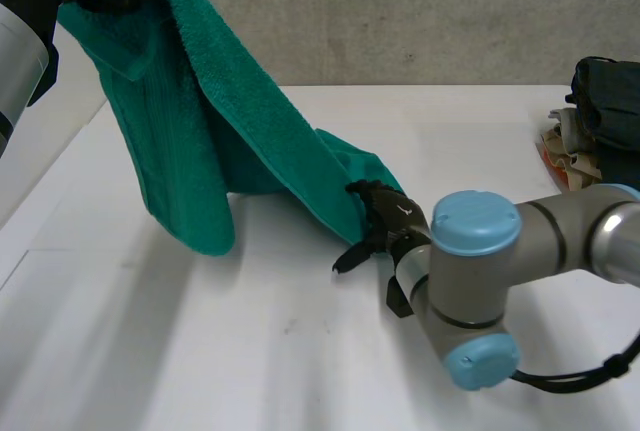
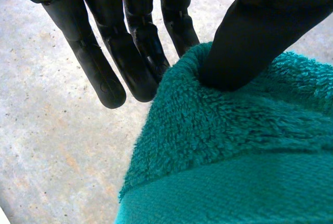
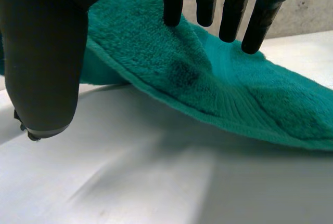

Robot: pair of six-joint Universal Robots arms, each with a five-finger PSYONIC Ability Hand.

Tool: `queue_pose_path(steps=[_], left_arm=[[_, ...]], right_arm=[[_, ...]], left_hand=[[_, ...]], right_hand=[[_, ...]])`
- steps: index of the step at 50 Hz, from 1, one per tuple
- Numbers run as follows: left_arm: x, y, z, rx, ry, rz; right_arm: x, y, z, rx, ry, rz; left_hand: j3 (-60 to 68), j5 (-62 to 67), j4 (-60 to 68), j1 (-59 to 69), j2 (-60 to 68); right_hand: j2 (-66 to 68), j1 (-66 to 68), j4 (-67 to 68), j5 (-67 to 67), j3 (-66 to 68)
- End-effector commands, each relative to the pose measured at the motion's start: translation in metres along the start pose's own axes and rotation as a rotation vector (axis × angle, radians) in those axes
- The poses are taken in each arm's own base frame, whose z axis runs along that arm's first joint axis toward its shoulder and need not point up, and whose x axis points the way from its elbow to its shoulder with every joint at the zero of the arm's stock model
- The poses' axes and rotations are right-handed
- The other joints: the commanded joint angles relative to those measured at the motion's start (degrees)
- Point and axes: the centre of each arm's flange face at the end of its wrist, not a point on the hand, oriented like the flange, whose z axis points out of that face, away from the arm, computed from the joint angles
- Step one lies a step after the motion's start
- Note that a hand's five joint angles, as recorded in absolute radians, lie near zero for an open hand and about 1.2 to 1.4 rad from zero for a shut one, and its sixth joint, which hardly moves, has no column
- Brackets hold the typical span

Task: Fold the laundry.

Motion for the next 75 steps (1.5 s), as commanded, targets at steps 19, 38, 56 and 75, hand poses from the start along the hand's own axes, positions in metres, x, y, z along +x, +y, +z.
queue_pose_path(steps=[19,38,56,75], left_arm=[[-0.006,-0.005,-0.002,0.014,-0.020,-0.036],[-0.002,0.127,-0.003,-0.380,-0.004,-0.020],[0.000,0.226,0.079,-0.409,0.008,0.048],[-0.027,0.154,0.094,-0.096,-0.079,0.094]], right_arm=[[0.081,-0.134,0.040,0.332,0.145,-0.131],[0.012,-0.235,-0.109,0.190,0.040,-0.971],[0.062,-0.220,-0.016,0.194,0.253,-1.193],[0.043,-0.258,-0.036,0.605,0.295,-1.092]], left_hand=[[11.5,14.0,11.1,14.6,11.2],[11.5,14.0,11.1,14.6,11.2],[11.5,14.0,11.1,14.6,11.2],[11.5,14.0,11.1,14.6,11.2]], right_hand=[[66.7,68.0,66.2,66.1,67.5],[66.7,68.0,66.2,66.1,67.5],[66.7,68.0,66.2,66.1,67.5],[66.7,68.0,66.2,66.1,67.5]])
